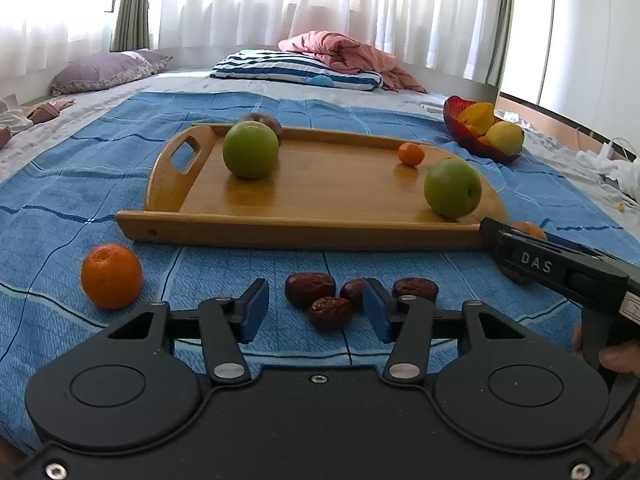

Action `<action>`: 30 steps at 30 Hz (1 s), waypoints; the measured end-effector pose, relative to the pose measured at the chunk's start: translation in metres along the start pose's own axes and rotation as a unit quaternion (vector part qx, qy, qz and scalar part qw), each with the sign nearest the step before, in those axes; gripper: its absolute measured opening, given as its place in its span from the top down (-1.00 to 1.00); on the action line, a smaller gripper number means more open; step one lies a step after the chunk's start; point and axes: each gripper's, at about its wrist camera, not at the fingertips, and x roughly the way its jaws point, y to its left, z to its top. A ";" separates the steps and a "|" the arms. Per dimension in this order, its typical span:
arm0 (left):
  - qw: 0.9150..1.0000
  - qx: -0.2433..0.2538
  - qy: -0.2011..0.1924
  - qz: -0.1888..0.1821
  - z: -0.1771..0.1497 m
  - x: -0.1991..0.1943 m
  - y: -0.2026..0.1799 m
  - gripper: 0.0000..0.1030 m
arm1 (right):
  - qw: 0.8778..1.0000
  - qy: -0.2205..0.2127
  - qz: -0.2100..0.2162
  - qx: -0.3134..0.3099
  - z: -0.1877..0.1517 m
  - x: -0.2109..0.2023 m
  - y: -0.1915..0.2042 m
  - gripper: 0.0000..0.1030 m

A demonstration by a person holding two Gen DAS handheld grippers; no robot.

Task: Organize fruits
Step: 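Grasp a brown date with the left gripper while the right grasps the orange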

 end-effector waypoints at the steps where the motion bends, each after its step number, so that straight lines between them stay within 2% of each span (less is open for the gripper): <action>1: 1.000 0.002 0.001 0.000 -0.001 -0.001 -0.001 0.05 | 1.000 0.000 0.000 0.002 0.000 0.000 -0.001 -0.47; 6: 1.000 0.004 -0.001 0.004 -0.002 -0.002 -0.002 0.07 | 1.000 0.002 -0.002 0.008 0.000 0.000 -0.002 -0.41; 10: 1.000 -0.010 -0.003 0.023 0.001 0.000 0.000 0.18 | 1.000 0.003 -0.004 0.004 0.000 0.002 0.000 -0.38; 18: 0.999 -0.025 0.004 0.027 0.005 0.011 -0.001 0.44 | 1.000 0.004 -0.003 0.011 0.000 0.002 -0.003 -0.31; 30: 0.999 -0.023 0.009 0.036 0.005 0.024 -0.004 0.44 | 1.000 0.004 -0.003 0.010 0.000 0.002 -0.002 -0.31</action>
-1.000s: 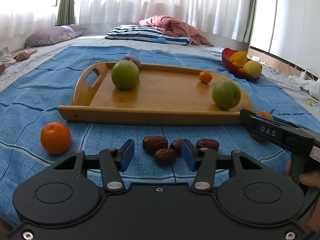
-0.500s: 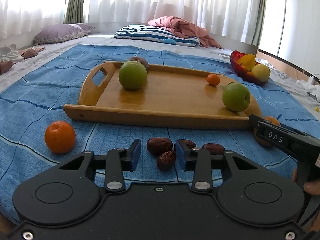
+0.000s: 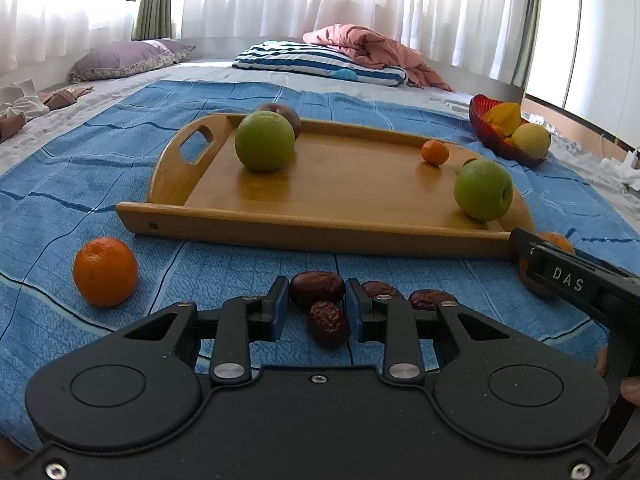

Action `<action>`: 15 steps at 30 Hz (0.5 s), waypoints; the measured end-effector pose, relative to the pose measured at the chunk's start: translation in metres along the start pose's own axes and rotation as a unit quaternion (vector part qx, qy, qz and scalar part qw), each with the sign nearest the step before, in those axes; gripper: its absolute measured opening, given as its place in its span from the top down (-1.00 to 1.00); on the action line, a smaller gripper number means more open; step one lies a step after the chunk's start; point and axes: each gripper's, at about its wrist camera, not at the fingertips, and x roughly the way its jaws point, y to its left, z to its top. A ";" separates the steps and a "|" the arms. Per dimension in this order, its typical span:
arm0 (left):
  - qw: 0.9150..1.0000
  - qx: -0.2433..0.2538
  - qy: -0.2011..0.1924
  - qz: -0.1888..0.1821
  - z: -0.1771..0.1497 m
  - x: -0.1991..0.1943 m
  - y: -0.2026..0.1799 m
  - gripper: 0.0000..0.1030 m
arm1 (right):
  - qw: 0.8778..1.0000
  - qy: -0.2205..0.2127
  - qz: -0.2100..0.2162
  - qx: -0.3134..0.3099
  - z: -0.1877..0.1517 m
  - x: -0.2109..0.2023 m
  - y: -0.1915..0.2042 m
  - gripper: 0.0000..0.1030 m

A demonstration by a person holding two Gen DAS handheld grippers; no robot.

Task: Organize fruits
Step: 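Grasp a brown date with the left gripper while the right grasps the orange, then carry the date and orange in both grippers over the tray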

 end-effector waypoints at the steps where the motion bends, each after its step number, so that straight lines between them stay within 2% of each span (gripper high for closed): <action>1: 1.000 0.001 -0.001 0.000 0.000 0.000 0.000 0.44 | 1.000 0.000 0.000 0.000 0.000 0.000 0.000 -0.31; 15: 1.000 0.011 -0.004 0.005 -0.001 0.005 -0.003 0.41 | 1.000 0.008 -0.004 -0.010 0.000 0.003 0.003 -0.31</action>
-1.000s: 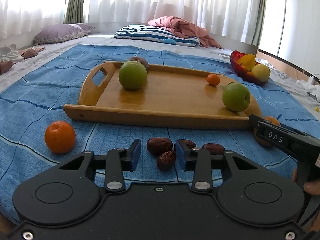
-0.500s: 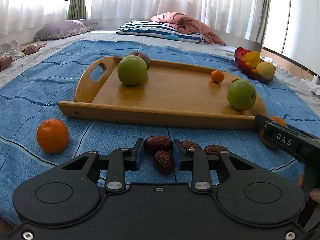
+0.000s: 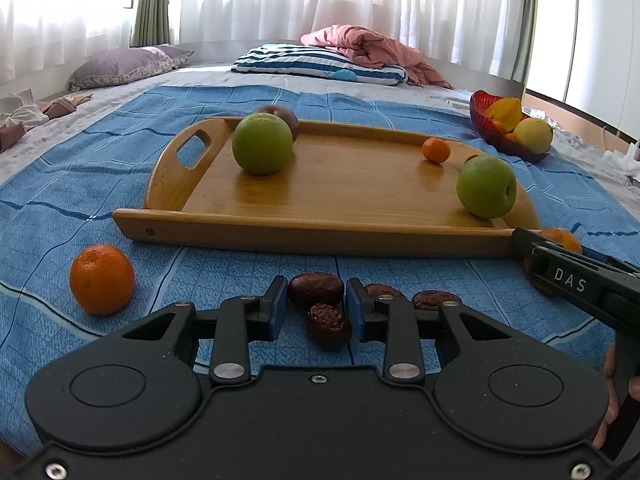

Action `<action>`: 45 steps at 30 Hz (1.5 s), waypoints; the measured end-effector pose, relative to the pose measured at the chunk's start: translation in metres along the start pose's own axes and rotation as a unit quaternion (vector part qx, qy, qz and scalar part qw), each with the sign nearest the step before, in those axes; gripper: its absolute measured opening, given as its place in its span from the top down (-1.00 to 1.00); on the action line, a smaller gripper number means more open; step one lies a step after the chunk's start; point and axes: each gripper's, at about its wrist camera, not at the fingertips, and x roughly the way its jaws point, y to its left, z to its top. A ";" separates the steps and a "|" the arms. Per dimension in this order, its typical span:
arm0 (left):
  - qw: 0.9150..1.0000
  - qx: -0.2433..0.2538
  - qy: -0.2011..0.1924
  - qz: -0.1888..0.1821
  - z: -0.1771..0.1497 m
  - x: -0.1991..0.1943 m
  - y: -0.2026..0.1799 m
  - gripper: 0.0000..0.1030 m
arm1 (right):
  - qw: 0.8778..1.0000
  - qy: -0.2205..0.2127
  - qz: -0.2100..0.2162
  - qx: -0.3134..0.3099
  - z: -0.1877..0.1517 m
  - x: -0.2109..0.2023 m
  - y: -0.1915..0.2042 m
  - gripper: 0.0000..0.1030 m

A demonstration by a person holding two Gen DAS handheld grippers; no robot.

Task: Organize fruits
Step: 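Carry the date and orange in both grippers over the tray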

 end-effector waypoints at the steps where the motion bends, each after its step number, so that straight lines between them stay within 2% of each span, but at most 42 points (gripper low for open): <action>1: 1.000 0.000 0.000 0.000 0.000 0.000 0.000 0.41 | 1.000 0.000 -0.001 -0.002 0.000 0.000 0.001 -0.31; 14: 1.000 -0.002 -0.003 0.003 0.002 -0.001 0.001 0.45 | 0.999 0.035 0.000 -0.005 -0.008 0.000 0.000 -0.30; 19: 1.000 0.001 -0.014 0.009 0.006 -0.006 0.004 0.45 | 1.000 0.022 -0.009 -0.015 -0.013 -0.011 0.005 -0.27; 22: 1.000 0.007 -0.021 0.013 0.009 -0.011 0.007 0.45 | 1.000 0.020 -0.010 -0.006 -0.012 -0.013 0.003 -0.13; 23: 1.000 0.009 -0.023 0.014 0.010 -0.013 0.008 0.45 | 1.000 0.020 -0.014 -0.002 -0.011 -0.013 0.002 -0.01; 29: 0.999 0.017 -0.033 0.013 0.019 -0.022 0.016 0.46 | 0.999 0.030 -0.017 0.008 -0.007 -0.013 -0.001 0.03; 33: 0.999 0.022 -0.047 0.012 0.030 -0.030 0.024 0.46 | 0.999 0.032 -0.016 0.017 0.001 -0.018 0.000 0.03; 40: 0.998 0.015 -0.064 0.008 0.057 -0.033 0.043 0.46 | 1.000 0.005 -0.004 0.023 0.030 -0.030 0.002 0.03; 45: 0.999 -0.001 -0.053 -0.003 0.076 -0.023 0.059 0.46 | 1.000 0.001 0.007 0.014 0.058 -0.021 0.006 0.03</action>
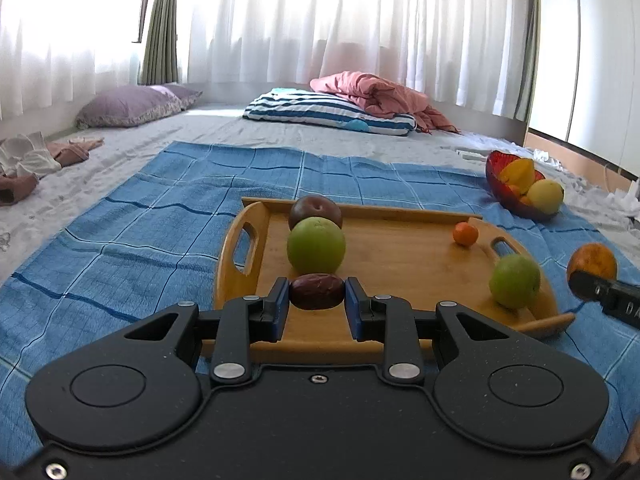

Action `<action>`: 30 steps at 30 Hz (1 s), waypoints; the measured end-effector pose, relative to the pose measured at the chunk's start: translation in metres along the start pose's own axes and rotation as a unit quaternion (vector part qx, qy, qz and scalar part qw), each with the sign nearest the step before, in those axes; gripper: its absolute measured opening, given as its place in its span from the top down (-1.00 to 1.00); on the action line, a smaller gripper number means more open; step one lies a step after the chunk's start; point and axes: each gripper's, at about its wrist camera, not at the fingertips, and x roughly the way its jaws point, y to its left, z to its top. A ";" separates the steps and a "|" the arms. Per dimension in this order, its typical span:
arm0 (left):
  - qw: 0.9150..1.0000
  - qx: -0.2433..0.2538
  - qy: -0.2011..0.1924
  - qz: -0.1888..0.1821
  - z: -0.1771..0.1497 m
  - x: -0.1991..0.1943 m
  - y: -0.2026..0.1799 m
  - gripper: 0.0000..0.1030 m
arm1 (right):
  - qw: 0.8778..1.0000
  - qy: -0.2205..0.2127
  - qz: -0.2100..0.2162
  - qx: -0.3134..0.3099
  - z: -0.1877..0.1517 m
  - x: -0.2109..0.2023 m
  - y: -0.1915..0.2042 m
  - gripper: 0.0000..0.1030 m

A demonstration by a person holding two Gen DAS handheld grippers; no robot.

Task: Organize fruits
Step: 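Carry the date and orange in both grippers over the tray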

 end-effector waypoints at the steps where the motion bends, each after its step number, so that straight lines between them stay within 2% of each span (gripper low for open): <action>1: 1.000 0.000 0.002 -0.002 0.003 0.002 0.003 0.46 | 1.000 0.004 0.005 0.001 0.006 0.005 0.001 0.03; 8: 0.999 -0.019 0.022 -0.017 0.020 0.026 0.016 0.46 | 0.998 0.041 0.028 0.029 0.042 0.050 0.000 0.03; 13: 0.999 -0.028 0.039 -0.022 0.029 0.053 0.020 0.46 | 0.995 0.081 0.041 0.039 0.055 0.087 -0.001 0.03; 22: 0.997 -0.021 0.071 -0.023 0.025 0.093 0.012 0.46 | 0.984 0.166 0.043 0.047 0.053 0.151 0.004 0.03; 30: 0.996 -0.018 0.081 -0.016 0.019 0.110 0.008 0.46 | 0.980 0.191 0.040 0.042 0.045 0.172 0.007 0.03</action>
